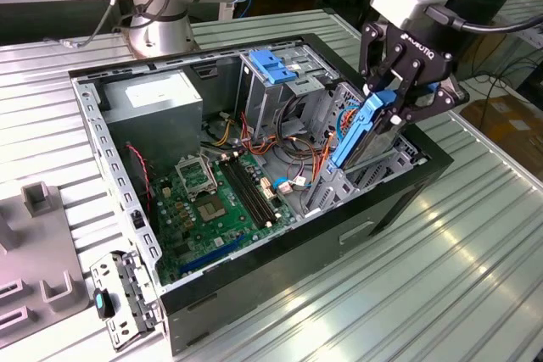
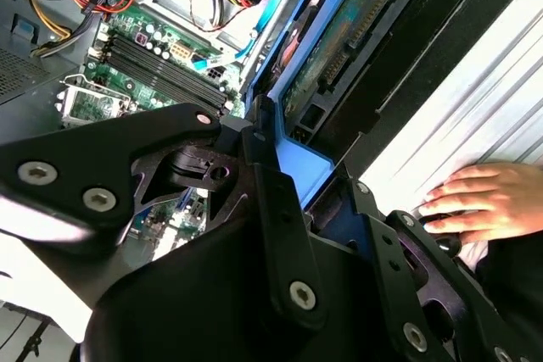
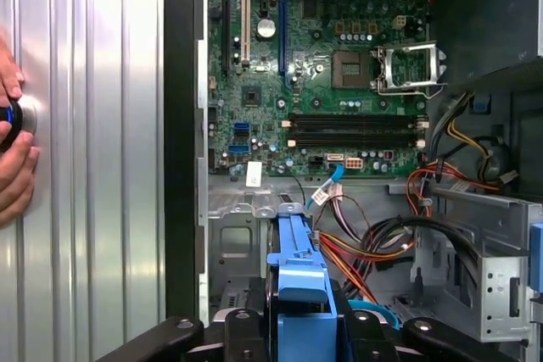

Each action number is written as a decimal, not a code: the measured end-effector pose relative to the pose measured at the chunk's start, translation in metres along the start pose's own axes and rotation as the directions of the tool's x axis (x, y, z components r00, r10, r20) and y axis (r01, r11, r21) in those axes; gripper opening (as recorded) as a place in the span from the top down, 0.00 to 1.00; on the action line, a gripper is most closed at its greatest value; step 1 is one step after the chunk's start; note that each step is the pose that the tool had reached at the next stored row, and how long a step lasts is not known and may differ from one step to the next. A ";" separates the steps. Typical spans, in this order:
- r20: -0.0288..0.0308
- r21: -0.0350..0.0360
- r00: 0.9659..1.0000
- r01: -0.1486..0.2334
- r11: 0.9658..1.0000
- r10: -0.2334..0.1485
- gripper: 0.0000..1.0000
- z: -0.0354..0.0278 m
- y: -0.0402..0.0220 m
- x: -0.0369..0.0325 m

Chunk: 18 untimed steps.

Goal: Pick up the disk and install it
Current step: 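Insert the disk into the insertion slot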

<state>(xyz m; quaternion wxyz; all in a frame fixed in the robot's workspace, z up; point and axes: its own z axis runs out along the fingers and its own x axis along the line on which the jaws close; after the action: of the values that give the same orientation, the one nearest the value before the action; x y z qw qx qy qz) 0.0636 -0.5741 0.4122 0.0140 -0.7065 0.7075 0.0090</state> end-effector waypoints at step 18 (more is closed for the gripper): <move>0.000 0.000 1.000 0.000 1.000 0.000 0.63 0.0288 0.0003 0.0010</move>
<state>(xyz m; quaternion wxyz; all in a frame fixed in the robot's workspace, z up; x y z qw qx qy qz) 0.0636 -0.5742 0.3833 0.0139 -0.7065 0.7075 0.0089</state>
